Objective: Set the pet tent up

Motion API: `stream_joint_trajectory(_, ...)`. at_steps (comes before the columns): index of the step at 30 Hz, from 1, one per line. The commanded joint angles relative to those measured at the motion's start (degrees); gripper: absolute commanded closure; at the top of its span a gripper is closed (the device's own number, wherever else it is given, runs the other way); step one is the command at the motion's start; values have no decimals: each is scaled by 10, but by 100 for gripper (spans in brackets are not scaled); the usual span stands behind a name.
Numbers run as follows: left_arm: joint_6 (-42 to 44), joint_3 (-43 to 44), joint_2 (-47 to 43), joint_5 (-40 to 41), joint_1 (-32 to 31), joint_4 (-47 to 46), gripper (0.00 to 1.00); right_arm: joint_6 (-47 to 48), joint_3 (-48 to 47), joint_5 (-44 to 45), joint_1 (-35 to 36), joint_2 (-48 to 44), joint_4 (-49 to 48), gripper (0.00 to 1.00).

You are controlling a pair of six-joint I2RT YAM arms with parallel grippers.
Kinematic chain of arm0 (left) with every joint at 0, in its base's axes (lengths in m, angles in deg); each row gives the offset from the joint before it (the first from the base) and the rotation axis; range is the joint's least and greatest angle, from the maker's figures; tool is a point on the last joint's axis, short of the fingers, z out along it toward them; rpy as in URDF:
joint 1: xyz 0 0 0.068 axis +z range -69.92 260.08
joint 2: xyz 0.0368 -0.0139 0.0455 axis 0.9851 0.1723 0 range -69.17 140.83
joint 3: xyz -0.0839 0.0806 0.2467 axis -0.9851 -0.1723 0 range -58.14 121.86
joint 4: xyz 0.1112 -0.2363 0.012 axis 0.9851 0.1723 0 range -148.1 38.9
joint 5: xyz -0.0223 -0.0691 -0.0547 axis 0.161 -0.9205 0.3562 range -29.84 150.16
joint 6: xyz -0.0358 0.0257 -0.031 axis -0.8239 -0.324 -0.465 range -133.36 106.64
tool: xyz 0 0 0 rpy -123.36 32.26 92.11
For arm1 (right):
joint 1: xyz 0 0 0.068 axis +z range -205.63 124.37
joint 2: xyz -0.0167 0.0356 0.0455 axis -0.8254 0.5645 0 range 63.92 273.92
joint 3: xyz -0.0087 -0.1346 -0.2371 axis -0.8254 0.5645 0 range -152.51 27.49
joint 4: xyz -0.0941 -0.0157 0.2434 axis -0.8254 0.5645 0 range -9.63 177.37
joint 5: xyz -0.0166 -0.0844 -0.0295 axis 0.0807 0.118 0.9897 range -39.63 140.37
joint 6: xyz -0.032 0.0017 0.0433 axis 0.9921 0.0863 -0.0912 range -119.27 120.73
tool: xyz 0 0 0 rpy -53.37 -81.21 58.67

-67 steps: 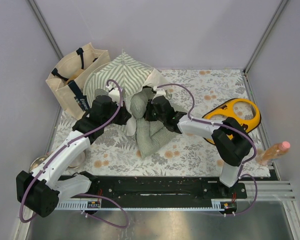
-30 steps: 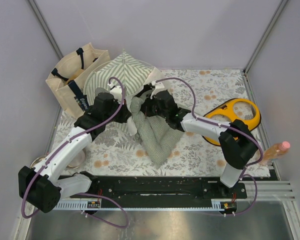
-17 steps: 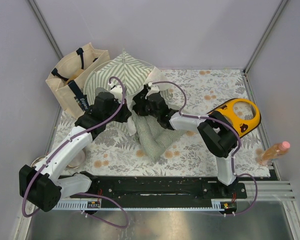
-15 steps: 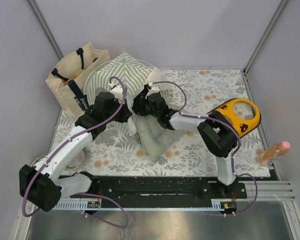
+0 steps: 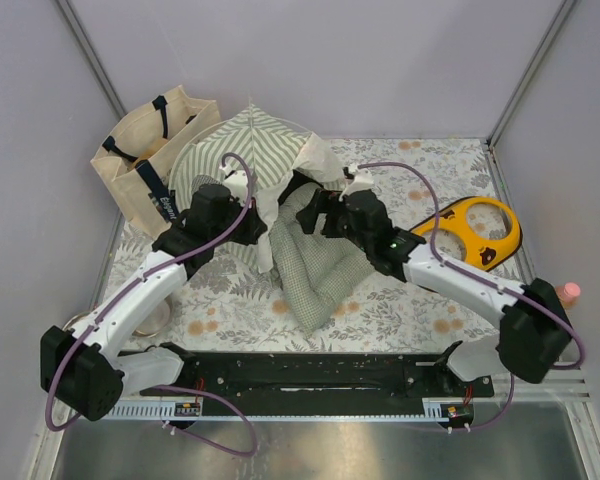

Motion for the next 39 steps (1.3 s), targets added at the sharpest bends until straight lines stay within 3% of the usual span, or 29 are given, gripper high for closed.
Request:
stream_joint_trajectory(1, -3, -14, 13, -18, -1, -26, 100, 27, 24, 101, -4, -47, 141, 4)
stream_joint_trajectory(5, 0, -16, 19, -19, -1, -30, 100, 59, 5, 68, -5, -4, 173, 1)
stream_joint_trajectory(12, 1, -17, 28, -26, -1, -29, 100, 98, -66, 17, -5, 158, 218, 1)
stream_joint_trajectory(13, -1, -18, 28, -28, 0, -28, 100, 100, -70, 14, -6, 174, 210, 7)
stream_joint_trajectory(16, -6, -24, 29, -40, -1, -29, 100, 101, -85, 24, -4, 194, 202, 72)
stream_joint_trajectory(18, -7, -25, 31, -44, -1, -26, 100, 104, -88, 28, -4, 175, 185, 98)
stream_joint_trajectory(25, -3, -23, 29, -59, 0, -16, 100, 163, -147, 8, -5, 89, 165, 100)
stream_joint_trajectory(32, 3, -18, 31, -60, 0, -13, 100, 242, -199, -44, -9, 135, 111, 100)
stream_joint_trajectory(35, 0, -13, 33, -62, -1, -11, 100, 214, -191, -88, -17, 165, 23, 100)
stream_joint_trajectory(39, -4, -8, 35, -65, 0, -11, 100, 110, -193, -106, -37, 222, -58, 100)
